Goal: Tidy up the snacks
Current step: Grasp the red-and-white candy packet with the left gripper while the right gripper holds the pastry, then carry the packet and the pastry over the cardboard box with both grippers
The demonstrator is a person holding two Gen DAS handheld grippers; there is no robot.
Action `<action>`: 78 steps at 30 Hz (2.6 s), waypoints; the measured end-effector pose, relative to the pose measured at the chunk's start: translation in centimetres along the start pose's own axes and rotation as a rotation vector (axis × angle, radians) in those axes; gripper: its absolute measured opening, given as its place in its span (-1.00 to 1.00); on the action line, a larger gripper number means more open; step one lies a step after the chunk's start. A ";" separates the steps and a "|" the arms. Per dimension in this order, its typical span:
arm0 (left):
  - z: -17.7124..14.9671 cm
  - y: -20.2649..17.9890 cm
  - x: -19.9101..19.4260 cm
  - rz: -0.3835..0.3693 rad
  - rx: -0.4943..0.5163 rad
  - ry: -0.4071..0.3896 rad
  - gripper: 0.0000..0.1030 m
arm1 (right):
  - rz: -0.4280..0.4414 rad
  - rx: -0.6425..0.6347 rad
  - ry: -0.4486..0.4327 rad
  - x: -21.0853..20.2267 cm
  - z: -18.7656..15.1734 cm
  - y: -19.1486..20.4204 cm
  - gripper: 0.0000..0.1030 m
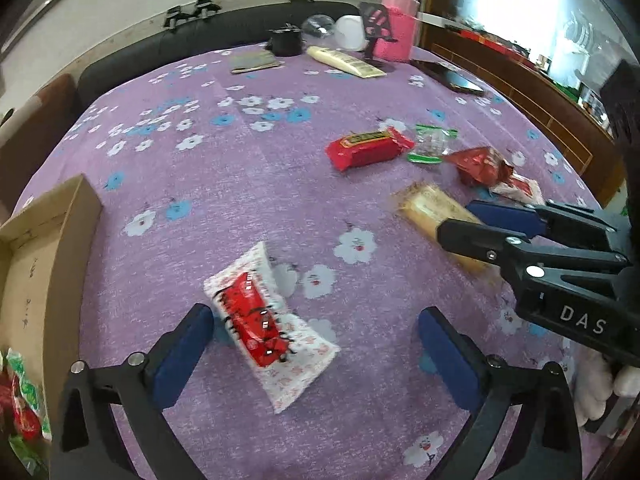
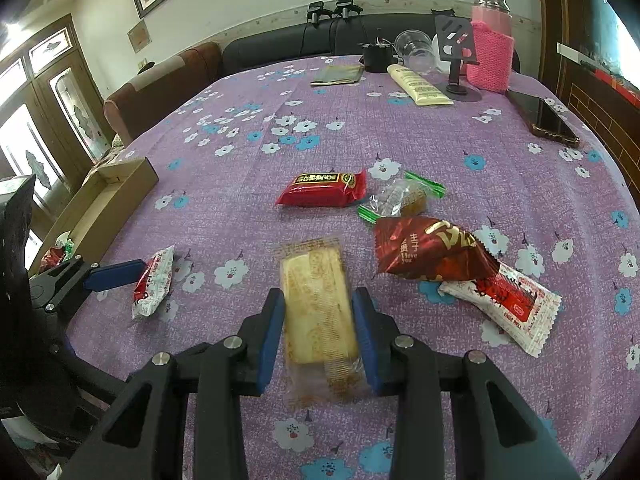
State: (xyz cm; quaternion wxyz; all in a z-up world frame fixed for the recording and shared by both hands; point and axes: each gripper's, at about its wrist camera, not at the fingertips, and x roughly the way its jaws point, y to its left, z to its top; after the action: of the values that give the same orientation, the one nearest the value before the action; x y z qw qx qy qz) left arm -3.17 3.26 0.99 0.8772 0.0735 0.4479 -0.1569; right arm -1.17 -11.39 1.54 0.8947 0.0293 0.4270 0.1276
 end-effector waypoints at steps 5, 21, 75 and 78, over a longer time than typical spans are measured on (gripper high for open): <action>-0.2 1.0 -1.1 0.034 -0.030 -0.043 -0.48 | -0.002 -0.001 0.002 0.0 0.0 0.0 -0.35; -2.8 4.3 -4.5 -0.103 -0.195 -0.085 -0.58 | -0.043 0.014 0.022 -1.8 -0.2 0.3 -0.34; -8.2 14.7 -13.3 -0.138 -0.455 -0.314 -0.58 | -0.092 -0.162 0.113 1.8 -0.3 8.4 -0.37; -8.2 14.7 -13.3 -0.141 -0.459 -0.318 -0.58 | -0.089 -0.164 0.115 1.6 -0.4 8.6 -0.38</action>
State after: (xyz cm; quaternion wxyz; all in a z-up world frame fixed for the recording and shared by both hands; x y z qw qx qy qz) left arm -11.70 22.09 6.81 0.9169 -0.1839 0.3326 -0.1218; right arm -2.26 -2.66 1.44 0.8729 -0.0704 0.4668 0.1236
